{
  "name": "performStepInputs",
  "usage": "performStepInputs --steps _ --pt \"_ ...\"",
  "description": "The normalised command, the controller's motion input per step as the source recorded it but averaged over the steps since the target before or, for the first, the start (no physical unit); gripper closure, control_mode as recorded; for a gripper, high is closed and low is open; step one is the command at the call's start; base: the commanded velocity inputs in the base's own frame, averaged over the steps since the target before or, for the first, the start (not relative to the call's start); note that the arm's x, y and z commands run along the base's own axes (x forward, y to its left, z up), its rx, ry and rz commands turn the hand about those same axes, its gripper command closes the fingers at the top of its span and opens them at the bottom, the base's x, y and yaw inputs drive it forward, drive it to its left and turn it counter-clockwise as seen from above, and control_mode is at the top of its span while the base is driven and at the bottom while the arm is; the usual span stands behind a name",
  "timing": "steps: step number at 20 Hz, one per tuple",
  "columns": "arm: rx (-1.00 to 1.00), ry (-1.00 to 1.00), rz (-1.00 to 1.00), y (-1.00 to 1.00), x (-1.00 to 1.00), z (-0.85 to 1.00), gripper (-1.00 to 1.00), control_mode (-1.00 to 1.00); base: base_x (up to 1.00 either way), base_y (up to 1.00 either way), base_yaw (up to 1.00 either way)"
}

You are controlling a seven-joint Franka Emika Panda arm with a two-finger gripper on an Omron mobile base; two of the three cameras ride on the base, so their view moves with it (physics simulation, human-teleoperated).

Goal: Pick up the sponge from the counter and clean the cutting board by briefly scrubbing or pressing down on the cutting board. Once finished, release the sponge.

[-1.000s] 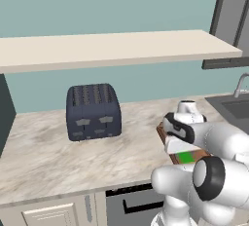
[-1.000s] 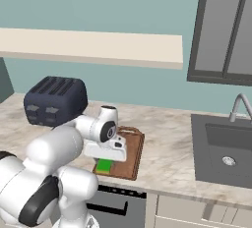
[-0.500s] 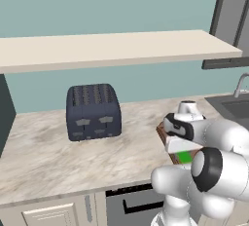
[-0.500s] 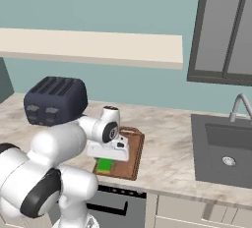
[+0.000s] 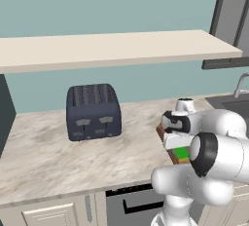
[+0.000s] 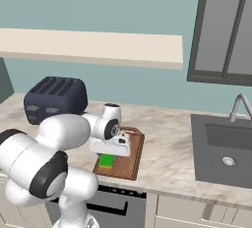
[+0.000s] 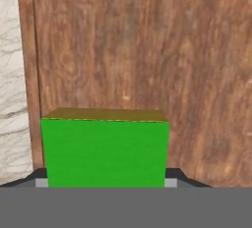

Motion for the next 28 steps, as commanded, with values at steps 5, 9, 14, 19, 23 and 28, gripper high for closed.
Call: performStepInputs --steps 5,9,14,19,23,28 --pt "0.00 -0.02 0.00 0.00 0.05 -0.34 1.00 -1.00 0.00 0.00 0.00" --pt "0.00 -0.09 0.00 0.00 0.28 0.04 1.00 -1.00 0.00 0.00 0.00" --pt "0.00 -0.07 0.00 0.00 0.40 0.03 1.00 -1.00 0.00 0.00 0.00" --pt "0.00 -0.01 0.00 0.00 0.30 -0.16 1.00 -1.00 0.00 0.00 0.00" --pt "0.00 0.00 0.00 0.00 0.01 -0.62 1.00 -1.00 0.00 0.00 0.00" --pt "0.00 0.00 0.00 0.00 0.13 -0.13 1.00 -1.00 0.00 0.00 0.00"
